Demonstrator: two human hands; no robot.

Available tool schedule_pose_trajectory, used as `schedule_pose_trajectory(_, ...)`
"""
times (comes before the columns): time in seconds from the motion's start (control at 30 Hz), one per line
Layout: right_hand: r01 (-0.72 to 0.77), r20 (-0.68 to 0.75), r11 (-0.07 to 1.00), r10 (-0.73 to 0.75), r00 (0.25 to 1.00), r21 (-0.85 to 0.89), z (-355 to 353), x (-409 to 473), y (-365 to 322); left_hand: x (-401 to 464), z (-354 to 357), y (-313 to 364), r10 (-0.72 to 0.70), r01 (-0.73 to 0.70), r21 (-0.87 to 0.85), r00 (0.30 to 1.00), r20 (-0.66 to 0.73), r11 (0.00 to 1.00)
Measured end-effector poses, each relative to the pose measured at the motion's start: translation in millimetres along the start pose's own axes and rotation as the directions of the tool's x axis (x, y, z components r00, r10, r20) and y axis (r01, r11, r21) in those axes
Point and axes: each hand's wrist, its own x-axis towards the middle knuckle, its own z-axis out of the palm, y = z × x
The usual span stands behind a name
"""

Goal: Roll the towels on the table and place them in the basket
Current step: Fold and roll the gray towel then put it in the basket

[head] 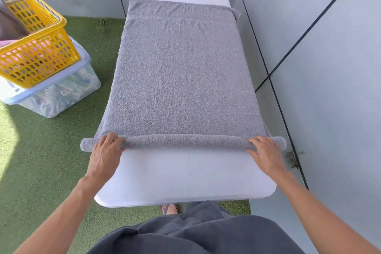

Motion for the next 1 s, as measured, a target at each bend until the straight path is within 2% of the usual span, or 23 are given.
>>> schedule_pose_trajectory(0.1,0.078,0.246,0.995,-0.091,0.965,0.06,-21,14,12,20,-14,-15,0.013,0.002,-0.051,0.956,0.294,0.999)
schedule_pose_trajectory(0.13,0.05,0.343,0.994,-0.079,0.936,0.094,-28,19,16,28,-19,-21,0.023,-0.006,-0.043,0.909,0.416,0.999)
schedule_pose_trajectory(0.2,-0.034,0.449,0.987,-0.042,0.893,0.159,-39,23,17,38,-22,-26,0.017,0.039,-0.098,0.859,0.512,0.994)
schedule_pose_trajectory(0.27,-0.093,0.355,0.962,-0.004,0.935,0.256,-37,24,12,41,-23,-22,-0.042,0.16,-0.253,0.909,0.414,0.954)
schedule_pose_trajectory(0.33,-0.031,0.068,0.95,0.011,0.998,0.309,-26,18,6,33,-21,-15,-0.127,0.177,-0.336,0.978,0.165,0.925)
schedule_pose_trajectory(0.4,0.02,-0.156,0.971,0.017,0.988,0.236,-13,7,2,17,-16,-6,-0.077,0.055,-0.189,0.991,-0.113,0.981)
schedule_pose_trajectory(0.43,0.03,-0.204,0.985,0.006,0.979,0.171,-7,0,0,6,-13,1,-0.037,0.013,-0.13,0.982,-0.184,0.991)
schedule_pose_trajectory(0.5,0.03,-0.174,0.998,-0.022,0.985,0.047,4,-13,0,-12,-4,13,0.014,-0.036,-0.097,0.975,-0.22,0.995)
schedule_pose_trajectory(0.6,0.026,-0.116,0.999,-0.031,0.993,-0.039,13,-20,0,-24,11,16,0.05,-0.06,-0.052,0.984,-0.172,0.997)
schedule_pose_trajectory(0.77,-0.023,-0.086,0.999,0.02,0.996,-0.044,2,-1,-11,-10,11,14,0.026,-0.022,0.032,0.991,-0.128,0.999)
schedule_pose_trajectory(0.83,-0.013,-0.029,0.999,0.012,1.0,-0.034,-3,4,-7,-4,5,11,0.016,-0.012,0.035,0.994,-0.108,0.999)
schedule_pose_trajectory(0.9,0.007,0.105,1.0,-0.007,0.994,0.002,-8,8,1,0,-2,4,0.02,-0.02,0.008,1.0,-0.018,1.0)
schedule_pose_trajectory(1.0,-0.028,0.372,1.0,0.022,0.928,0.011,-17,12,18,7,-14,-9,-0.007,0.047,-0.152,0.967,0.256,0.987)
